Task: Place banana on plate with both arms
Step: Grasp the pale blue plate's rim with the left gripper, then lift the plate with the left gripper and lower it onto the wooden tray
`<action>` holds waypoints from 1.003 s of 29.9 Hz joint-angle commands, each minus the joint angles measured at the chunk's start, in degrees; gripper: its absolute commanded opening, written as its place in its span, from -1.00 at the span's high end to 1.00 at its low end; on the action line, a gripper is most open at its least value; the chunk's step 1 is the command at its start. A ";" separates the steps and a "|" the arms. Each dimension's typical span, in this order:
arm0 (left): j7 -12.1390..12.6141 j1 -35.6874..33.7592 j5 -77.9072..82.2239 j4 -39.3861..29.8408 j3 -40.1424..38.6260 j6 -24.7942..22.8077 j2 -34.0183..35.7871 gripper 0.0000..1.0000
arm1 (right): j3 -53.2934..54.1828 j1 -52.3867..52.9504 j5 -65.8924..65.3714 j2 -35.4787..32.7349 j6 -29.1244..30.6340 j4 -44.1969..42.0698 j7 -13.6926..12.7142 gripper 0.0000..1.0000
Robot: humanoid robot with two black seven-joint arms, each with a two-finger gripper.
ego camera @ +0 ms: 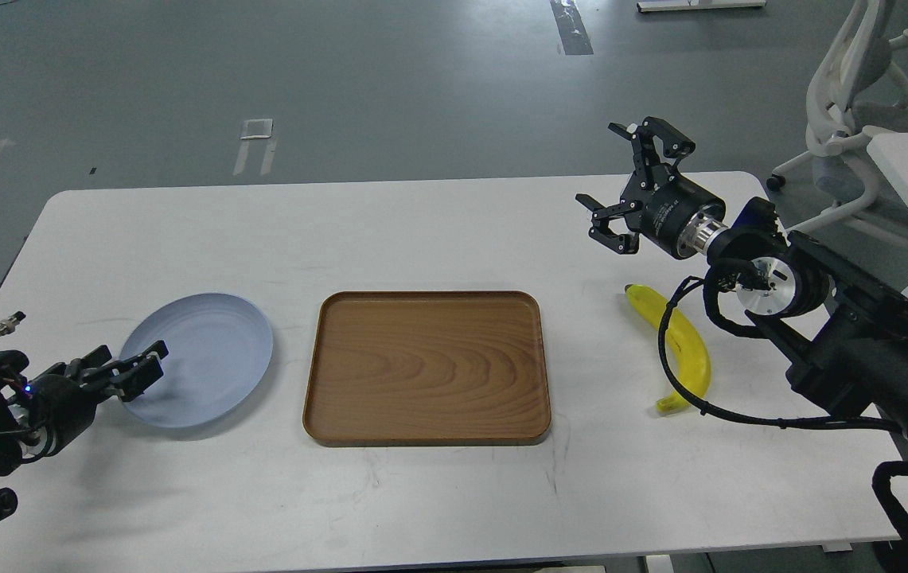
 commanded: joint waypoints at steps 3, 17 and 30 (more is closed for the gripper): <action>-0.19 0.25 -0.09 0.07 0.00 -0.22 0.30 -0.08 | 0.08 -0.04 0.00 -0.16 0.00 0.00 0.09 -1.00; -0.36 -0.36 -0.79 0.25 -0.18 -0.57 1.26 1.00 | 0.08 0.05 0.00 -0.24 0.00 0.08 0.17 -1.00; -2.61 -3.34 -0.79 -0.54 -1.06 -0.57 1.00 1.00 | 0.78 0.58 0.00 -0.24 -0.08 0.17 0.35 -1.00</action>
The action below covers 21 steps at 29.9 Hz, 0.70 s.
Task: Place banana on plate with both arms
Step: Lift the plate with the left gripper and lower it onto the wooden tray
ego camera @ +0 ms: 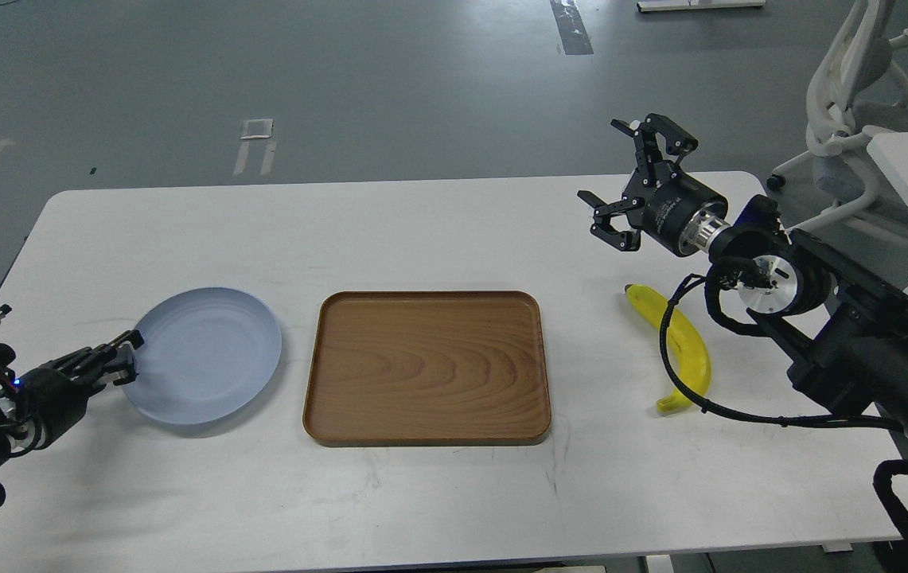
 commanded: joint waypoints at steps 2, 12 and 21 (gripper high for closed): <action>-0.02 -2.93 0.08 -0.53 -0.31 0.15 -0.95 1.00 | 0.72 0.72 0.09 0.01 -0.17 -0.01 0.02 -1.00; -0.02 -10.57 -0.72 -8.71 0.73 0.15 -10.08 1.00 | 3.35 2.48 0.18 -0.17 -0.61 -0.10 0.02 -1.00; -0.02 -17.17 -0.01 -6.96 10.12 -1.25 -20.10 1.00 | 4.32 2.74 0.18 -1.40 -0.61 -0.10 0.02 -1.00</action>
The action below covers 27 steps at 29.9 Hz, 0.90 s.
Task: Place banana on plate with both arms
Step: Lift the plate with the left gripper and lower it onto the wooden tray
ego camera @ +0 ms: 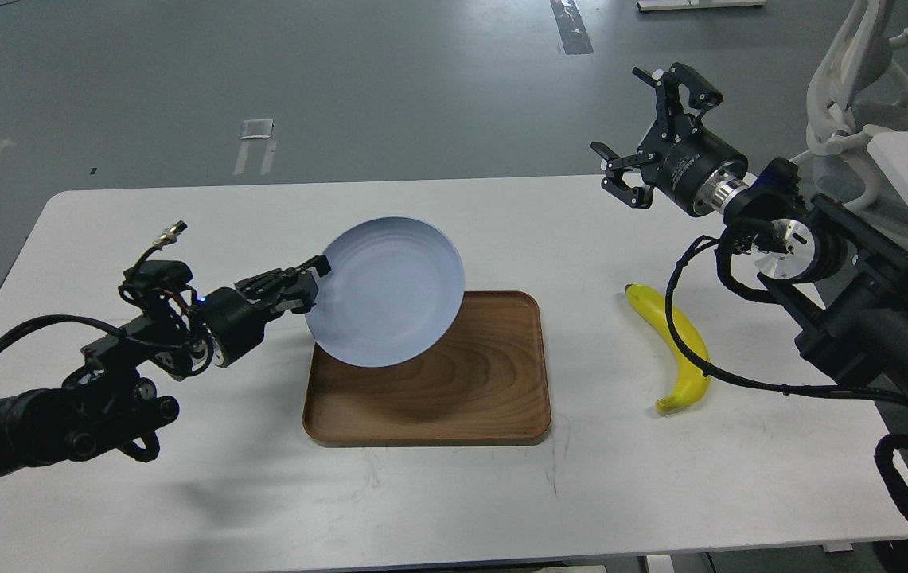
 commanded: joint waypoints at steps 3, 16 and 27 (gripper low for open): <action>0.01 -2.69 0.00 4.68 8.60 -0.08 -6.53 1.00 | 0.21 -0.15 0.00 -1.03 0.00 0.01 -0.02 -1.00; 0.01 -2.34 -0.09 9.26 11.43 -0.26 -10.15 1.00 | 0.21 -0.24 0.08 -1.20 0.00 0.01 -0.02 -1.00; 0.01 -2.69 -0.44 8.82 10.64 -0.08 -10.94 -0.63 | 0.21 -0.06 0.00 -1.64 0.00 0.01 -0.02 -1.00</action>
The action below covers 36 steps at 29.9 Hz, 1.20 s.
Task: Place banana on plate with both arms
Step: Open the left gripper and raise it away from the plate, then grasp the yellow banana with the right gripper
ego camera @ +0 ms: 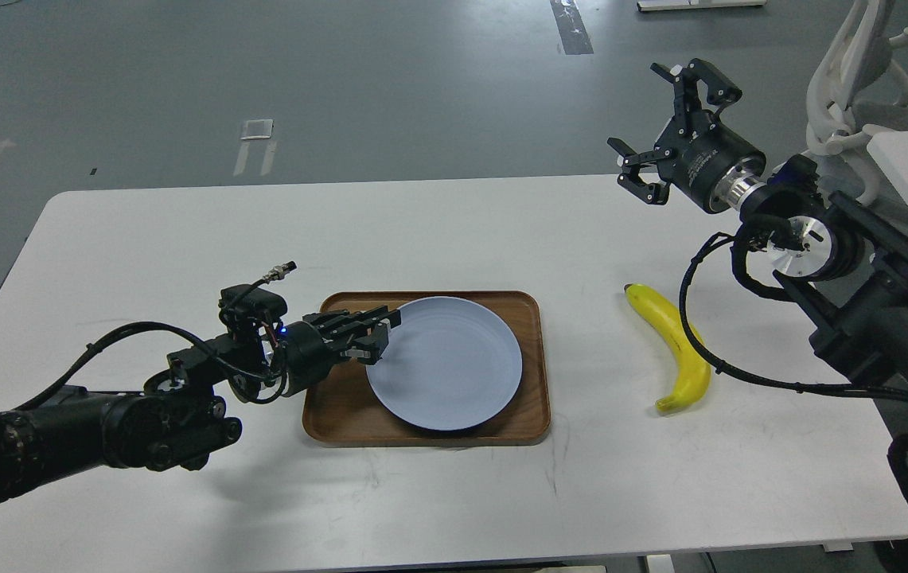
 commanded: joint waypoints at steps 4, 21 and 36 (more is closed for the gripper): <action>0.00 -0.92 -2.29 0.54 -3.63 1.55 0.08 -0.95 | -0.71 -0.01 -0.02 -1.72 0.27 0.53 0.01 -1.00; 11.79 -5.85 -57.99 0.45 -39.74 -20.05 2.19 -0.95 | -34.52 5.79 -62.48 -22.63 0.53 16.17 0.18 -0.86; 15.96 -1.72 -62.42 0.54 -46.44 -26.13 2.72 -0.95 | -44.47 5.26 -73.32 -19.13 0.27 13.10 0.09 -0.78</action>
